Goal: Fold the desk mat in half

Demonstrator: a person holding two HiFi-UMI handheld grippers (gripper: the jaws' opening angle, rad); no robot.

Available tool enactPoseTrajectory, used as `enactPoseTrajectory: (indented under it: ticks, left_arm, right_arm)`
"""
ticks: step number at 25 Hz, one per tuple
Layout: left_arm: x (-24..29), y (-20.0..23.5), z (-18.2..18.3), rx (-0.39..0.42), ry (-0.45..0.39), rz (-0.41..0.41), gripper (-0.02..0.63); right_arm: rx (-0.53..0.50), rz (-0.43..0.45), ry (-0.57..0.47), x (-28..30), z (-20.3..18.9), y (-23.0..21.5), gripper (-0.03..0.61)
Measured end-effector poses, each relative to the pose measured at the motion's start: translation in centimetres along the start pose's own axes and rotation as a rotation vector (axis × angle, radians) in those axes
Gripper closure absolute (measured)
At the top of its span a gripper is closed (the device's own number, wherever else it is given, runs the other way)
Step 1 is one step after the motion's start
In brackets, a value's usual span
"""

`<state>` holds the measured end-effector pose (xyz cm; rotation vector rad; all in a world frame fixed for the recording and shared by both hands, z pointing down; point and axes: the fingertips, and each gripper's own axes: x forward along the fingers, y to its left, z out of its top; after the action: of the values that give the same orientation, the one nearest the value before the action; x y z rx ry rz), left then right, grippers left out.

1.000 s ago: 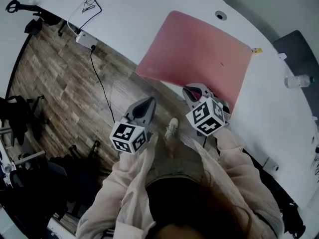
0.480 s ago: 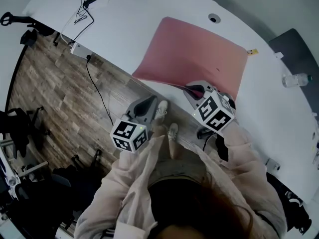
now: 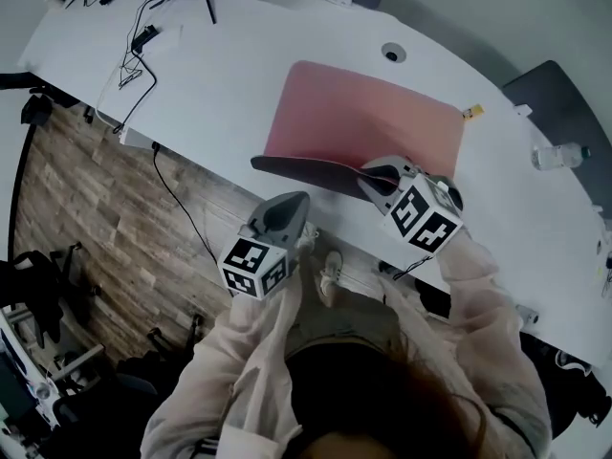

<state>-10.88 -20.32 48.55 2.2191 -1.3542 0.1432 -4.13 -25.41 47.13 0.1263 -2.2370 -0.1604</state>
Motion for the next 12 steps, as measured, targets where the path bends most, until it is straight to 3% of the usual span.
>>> enactPoseTrajectory:
  ticks: [12]
  left_arm:
    - [3.8, 2.2, 2.3, -0.012, 0.01, -0.051, 0.588]
  right_arm:
    - [-0.025, -0.102, 0.069, 1.0, -0.5, -7.3, 0.545]
